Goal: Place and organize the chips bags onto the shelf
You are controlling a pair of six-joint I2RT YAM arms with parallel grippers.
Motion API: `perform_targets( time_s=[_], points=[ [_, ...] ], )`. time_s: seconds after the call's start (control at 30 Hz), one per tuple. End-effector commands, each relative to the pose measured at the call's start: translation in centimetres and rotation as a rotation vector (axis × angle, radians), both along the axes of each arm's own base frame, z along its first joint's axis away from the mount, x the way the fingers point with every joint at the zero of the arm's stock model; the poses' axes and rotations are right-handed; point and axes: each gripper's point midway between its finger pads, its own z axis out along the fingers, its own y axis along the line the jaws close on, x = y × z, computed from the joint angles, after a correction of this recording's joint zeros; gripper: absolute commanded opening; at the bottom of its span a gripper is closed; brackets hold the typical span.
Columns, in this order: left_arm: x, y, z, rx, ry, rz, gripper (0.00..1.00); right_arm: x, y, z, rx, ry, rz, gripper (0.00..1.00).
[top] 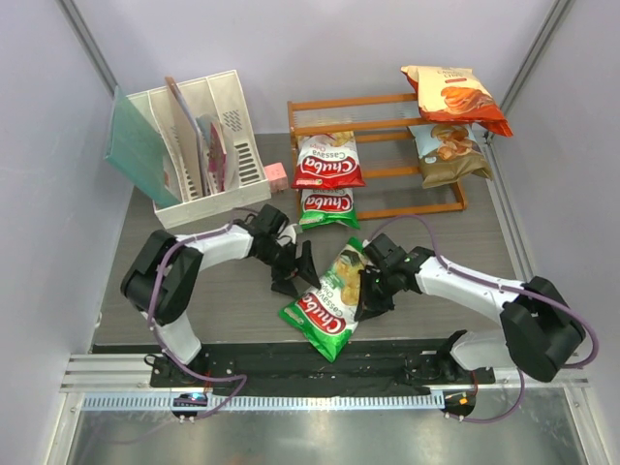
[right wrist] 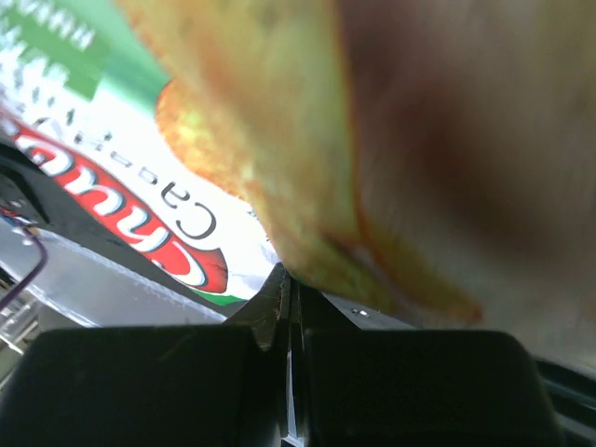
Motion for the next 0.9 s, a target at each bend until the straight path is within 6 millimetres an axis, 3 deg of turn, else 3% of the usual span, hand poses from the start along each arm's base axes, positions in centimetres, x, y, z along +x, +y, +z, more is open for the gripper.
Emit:
perform_targets(
  time_s=[0.0,0.13,0.43,0.57,0.7,0.87],
  points=[
    [0.2,-3.6,0.7,-0.104,-0.025,-0.085,0.78,-0.8,-0.1,-0.9,0.003,0.013,0.096,0.01],
    [-0.2,-4.9,0.1,-0.118,-0.018,-0.123,0.78,-1.4,-0.4,-1.4,-0.005,0.031,0.129,0.01],
    [-0.2,-5.2,-0.9,-0.117,-0.066,-0.138,0.78,-1.0,-0.2,-1.4,-0.01,0.025,0.181,0.01],
    [-1.2,-6.5,0.3,-0.161,-0.086,-0.175,0.79,-0.6,-0.1,-1.4,-0.021,0.019,0.191,0.01],
    [-4.1,-8.6,1.4,-0.204,-0.071,-0.27,0.8,0.0,0.2,-1.3,-0.033,0.014,0.198,0.01],
    [-5.4,-7.9,1.0,-0.157,-0.073,-0.239,0.72,0.2,0.1,-0.9,-0.04,-0.003,0.189,0.01]
  ],
)
